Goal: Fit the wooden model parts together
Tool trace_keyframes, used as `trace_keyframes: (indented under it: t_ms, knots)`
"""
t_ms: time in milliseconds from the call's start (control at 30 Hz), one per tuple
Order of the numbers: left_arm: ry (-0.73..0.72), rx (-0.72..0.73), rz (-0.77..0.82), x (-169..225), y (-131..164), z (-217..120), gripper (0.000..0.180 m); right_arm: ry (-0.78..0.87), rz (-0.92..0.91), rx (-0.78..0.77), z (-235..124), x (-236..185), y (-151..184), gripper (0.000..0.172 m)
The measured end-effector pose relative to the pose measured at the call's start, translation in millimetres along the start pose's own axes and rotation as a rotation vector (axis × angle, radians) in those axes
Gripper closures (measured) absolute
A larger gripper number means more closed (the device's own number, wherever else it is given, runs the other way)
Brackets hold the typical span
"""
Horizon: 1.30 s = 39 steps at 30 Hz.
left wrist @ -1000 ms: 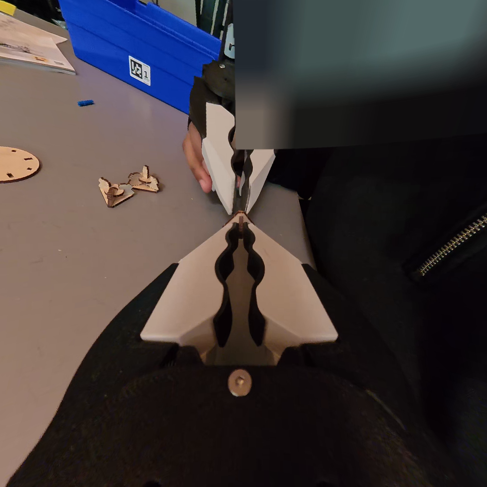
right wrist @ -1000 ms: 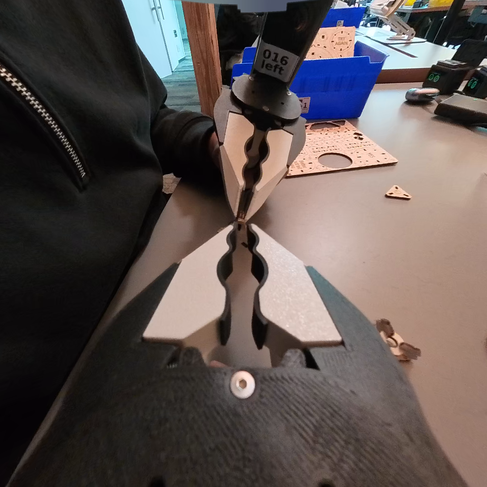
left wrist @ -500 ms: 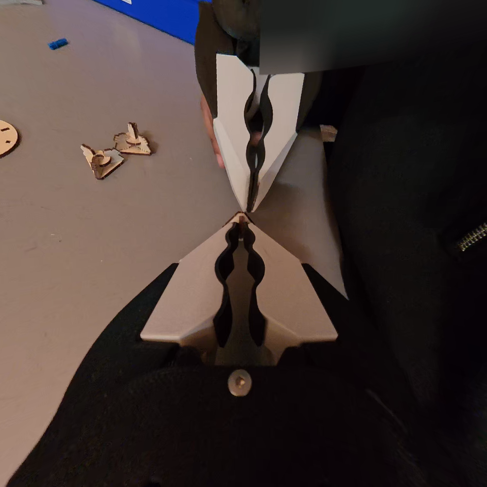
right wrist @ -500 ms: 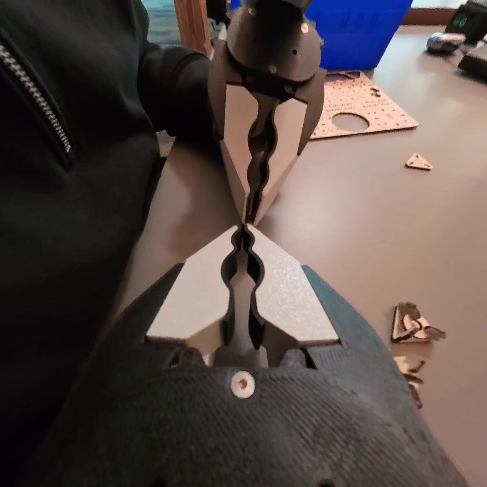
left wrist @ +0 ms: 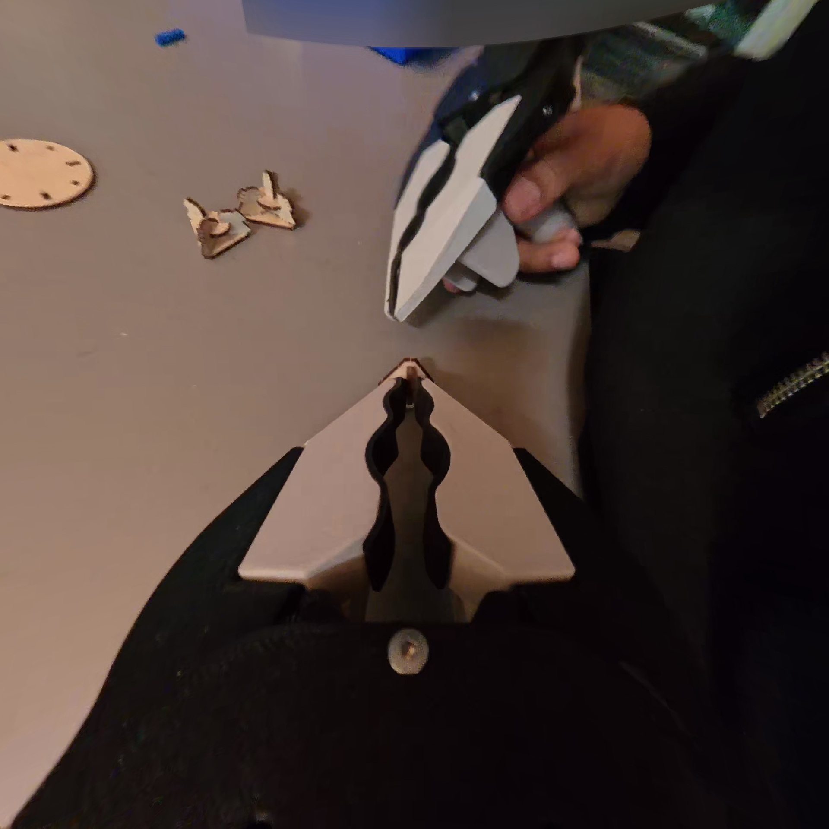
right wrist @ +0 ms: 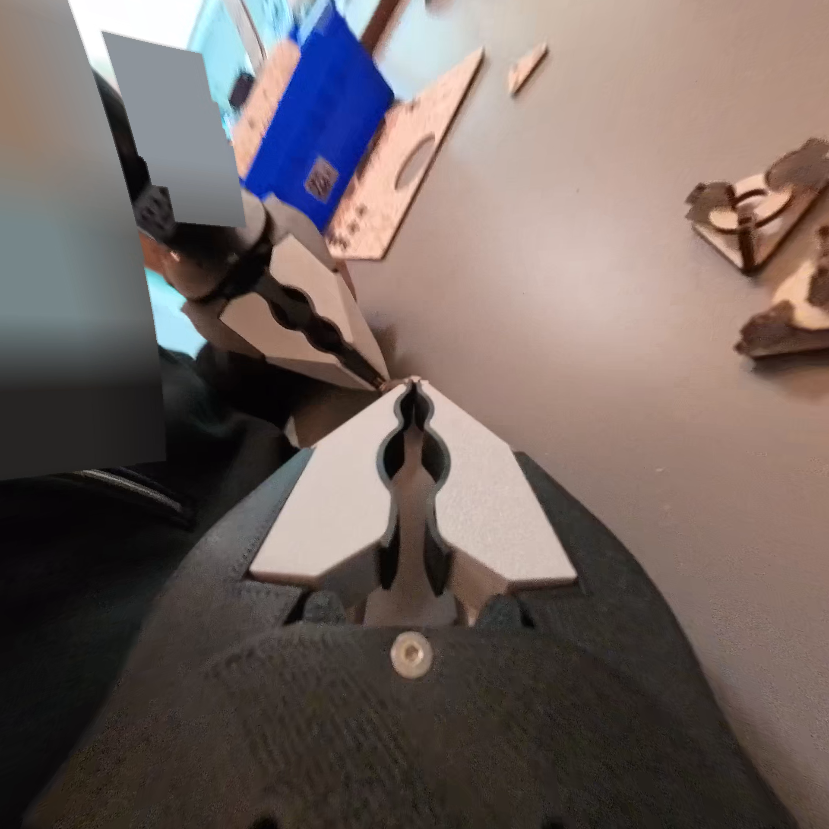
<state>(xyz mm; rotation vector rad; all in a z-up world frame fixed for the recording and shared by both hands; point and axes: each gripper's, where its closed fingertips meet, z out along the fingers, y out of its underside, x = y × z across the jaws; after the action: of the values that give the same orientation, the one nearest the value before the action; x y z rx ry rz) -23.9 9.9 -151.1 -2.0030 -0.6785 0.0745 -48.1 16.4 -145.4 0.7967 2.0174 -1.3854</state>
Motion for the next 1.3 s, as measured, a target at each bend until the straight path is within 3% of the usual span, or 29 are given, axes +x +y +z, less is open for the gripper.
trace_keyframes:
  t_ms: [100, 233, 267, 367, 500, 533, 633, 800, 933, 1067, 1167, 1300]
  knots:
    - [-0.003, 0.116, -0.051, -2, -14, -9, 0.179, 0.005, 0.006, 0.198, -14, -4, -23, 0.172]
    - [-0.047, 0.292, -0.086, -10, -35, -23, 0.179, 0.022, 0.051, 0.608, -54, -3, -74, 0.172]
    - [-0.044, 0.337, -0.105, -10, -42, -25, 0.179, 0.019, 0.045, 0.640, -51, -8, -76, 0.172]
    - [-0.058, 0.398, -0.148, -9, -55, -24, 0.179, 0.049, -0.051, 0.402, 7, -24, -46, 0.172]
    - [-0.085, 0.421, -0.196, -10, -54, -25, 0.179, 0.057, -0.045, 0.646, -42, -24, -86, 0.172]
    - [-0.094, 0.434, -0.203, -11, -54, -27, 0.179, 0.055, -0.053, 0.643, -42, -26, -85, 0.172]
    - [-0.107, 0.422, -0.186, -7, -55, -25, 0.179, 0.002, -0.081, 0.434, 6, -45, -51, 0.172]
    - [-0.118, 0.477, -0.192, -3, -59, -33, 0.179, 0.015, -0.029, 0.634, -39, -34, -79, 0.172]
    - [-0.125, 0.483, -0.201, -4, -56, -34, 0.179, -0.015, -0.046, 0.468, -2, -47, -47, 0.172]
    - [-0.101, 0.496, -0.195, 3, -59, -34, 0.179, 0.004, -0.022, 0.612, -37, -37, -70, 0.172]
    - [-0.079, 0.458, -0.180, 10, -56, -25, 0.178, -0.049, -0.041, 0.431, 1, -53, -42, 0.172]
    - [-0.082, 0.504, -0.192, 11, -60, -31, 0.179, -0.017, -0.036, 0.573, -32, -44, -65, 0.172]
